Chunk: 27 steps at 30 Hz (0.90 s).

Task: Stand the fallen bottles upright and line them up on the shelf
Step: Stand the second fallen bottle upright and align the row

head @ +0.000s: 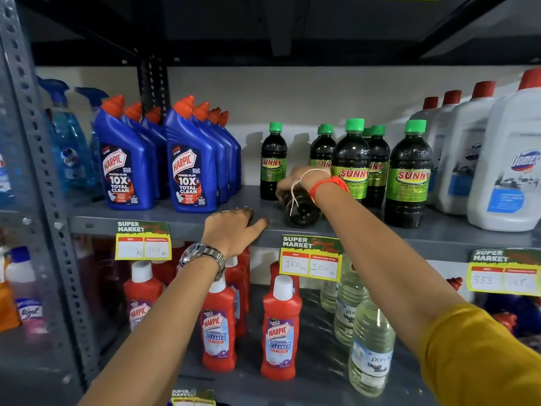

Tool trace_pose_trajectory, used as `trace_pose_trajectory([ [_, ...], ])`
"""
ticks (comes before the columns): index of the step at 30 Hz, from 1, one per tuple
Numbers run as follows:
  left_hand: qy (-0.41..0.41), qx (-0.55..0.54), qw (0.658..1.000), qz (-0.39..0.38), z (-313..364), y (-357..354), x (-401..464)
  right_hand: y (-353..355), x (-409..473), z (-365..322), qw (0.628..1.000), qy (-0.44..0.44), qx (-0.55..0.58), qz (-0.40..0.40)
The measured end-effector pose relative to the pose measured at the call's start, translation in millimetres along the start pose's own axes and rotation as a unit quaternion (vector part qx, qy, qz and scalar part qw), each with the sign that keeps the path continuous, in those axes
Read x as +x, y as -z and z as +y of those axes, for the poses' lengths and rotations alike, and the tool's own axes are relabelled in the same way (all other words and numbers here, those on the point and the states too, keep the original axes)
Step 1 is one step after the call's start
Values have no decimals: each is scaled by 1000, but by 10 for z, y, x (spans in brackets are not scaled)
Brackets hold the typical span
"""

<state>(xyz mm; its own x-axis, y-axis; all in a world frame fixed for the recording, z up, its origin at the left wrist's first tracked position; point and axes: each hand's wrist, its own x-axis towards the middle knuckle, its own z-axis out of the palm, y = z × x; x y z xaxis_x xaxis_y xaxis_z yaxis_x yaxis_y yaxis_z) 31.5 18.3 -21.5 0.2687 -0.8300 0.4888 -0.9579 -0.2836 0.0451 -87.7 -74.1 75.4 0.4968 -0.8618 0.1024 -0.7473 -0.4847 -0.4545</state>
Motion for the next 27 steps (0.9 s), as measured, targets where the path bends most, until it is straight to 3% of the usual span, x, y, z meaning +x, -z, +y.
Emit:
trace_pose_trajectory([
  [2, -1, 0, 1000, 3, -7, -7, 2, 21, 8, -35, 999, -6, -25, 24],
  [5, -3, -6, 1000, 7, -14, -19, -6, 101, -3, -91, 978, 7, -110, 176],
  [8, -2, -15, 1000, 5, 4, 5, -15, 151, 72, -60, 951, 86, -14, 296],
  [10, -3, -15, 1000, 0, 25, 24, -22, 147, 104, -31, 929, 151, 62, 332],
  [13, -3, -14, 1000, -7, 36, 48, -25, 91, 84, -5, 907, 208, 175, 321],
  [16, -1, -7, 1000, 3, 26, 20, -27, -66, 57, 49, 902, 207, 237, 295],
  [22, -46, 46, 998, -3, 6, 0, -2, -301, 73, 80, 908, 204, 237, 278],
  [27, -12, 20, 1000, 20, -1, -20, 7, -301, 67, 103, 917, 188, 237, 258],
])
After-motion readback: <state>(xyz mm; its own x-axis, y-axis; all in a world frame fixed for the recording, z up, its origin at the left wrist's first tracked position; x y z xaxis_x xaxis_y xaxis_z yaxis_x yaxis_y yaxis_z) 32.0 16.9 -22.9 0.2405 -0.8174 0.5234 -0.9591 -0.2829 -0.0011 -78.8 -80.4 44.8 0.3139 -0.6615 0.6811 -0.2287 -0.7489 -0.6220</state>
